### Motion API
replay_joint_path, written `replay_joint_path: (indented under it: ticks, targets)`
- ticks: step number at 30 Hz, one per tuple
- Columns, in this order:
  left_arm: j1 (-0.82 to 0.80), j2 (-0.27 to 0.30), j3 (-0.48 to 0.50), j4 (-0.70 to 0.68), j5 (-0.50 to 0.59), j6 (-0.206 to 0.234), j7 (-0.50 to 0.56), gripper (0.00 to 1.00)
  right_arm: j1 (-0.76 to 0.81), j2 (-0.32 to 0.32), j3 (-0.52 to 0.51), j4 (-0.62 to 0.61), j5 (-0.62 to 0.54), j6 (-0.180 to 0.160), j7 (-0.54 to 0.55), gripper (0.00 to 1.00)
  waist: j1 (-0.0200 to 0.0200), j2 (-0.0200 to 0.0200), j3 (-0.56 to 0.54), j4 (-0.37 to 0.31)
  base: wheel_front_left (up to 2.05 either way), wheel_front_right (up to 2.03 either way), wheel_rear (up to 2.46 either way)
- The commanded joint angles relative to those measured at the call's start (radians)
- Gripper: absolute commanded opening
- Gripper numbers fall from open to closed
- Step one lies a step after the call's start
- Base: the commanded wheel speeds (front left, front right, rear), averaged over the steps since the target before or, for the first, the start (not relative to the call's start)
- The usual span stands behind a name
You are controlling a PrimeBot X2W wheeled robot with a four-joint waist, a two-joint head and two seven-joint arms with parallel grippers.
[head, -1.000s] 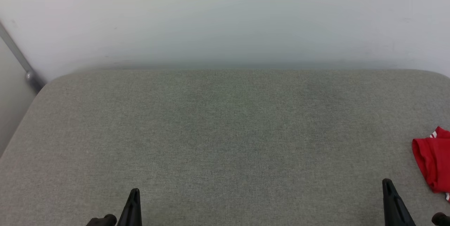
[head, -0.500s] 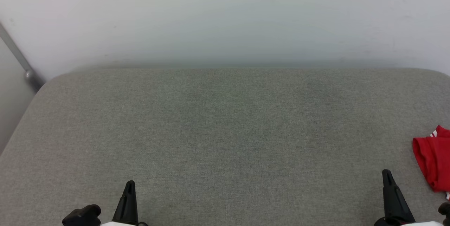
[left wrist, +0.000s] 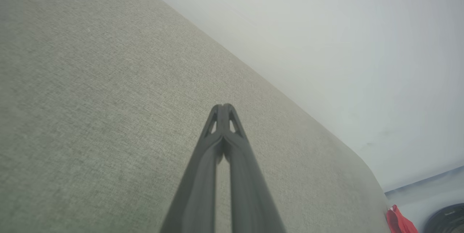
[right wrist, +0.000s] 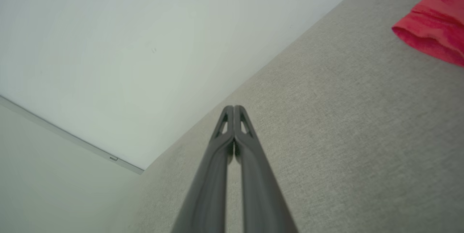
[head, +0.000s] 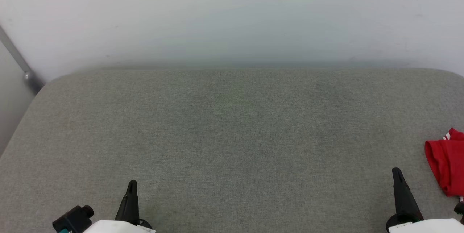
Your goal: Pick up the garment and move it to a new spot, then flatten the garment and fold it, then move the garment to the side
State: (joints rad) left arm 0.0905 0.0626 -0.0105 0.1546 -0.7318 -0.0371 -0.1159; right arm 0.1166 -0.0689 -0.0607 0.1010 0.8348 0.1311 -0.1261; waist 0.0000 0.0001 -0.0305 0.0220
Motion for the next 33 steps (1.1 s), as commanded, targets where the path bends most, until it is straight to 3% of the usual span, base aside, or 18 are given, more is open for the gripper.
replay_joint_path:
  ticks: [1, 33]
  targets:
    - [-0.034, 0.009, 0.008, -0.007, -0.042, -0.008, 0.007, 0.0, -0.031, -0.011, 0.0, -0.003, 0.039, 0.0, 0.007, 0.0, 0.0, -0.0001, 0.001, 0.0, 0.0, 0.0, 0.0]
    - [-0.116, 0.009, 0.053, 0.04, -0.463, -0.053, 0.106, 0.0, -0.129, -0.014, -0.005, 0.067, 0.419, 0.0, 0.104, 0.0, 0.0, -0.0001, 0.014, -0.009, 0.0, 0.0, 0.0]
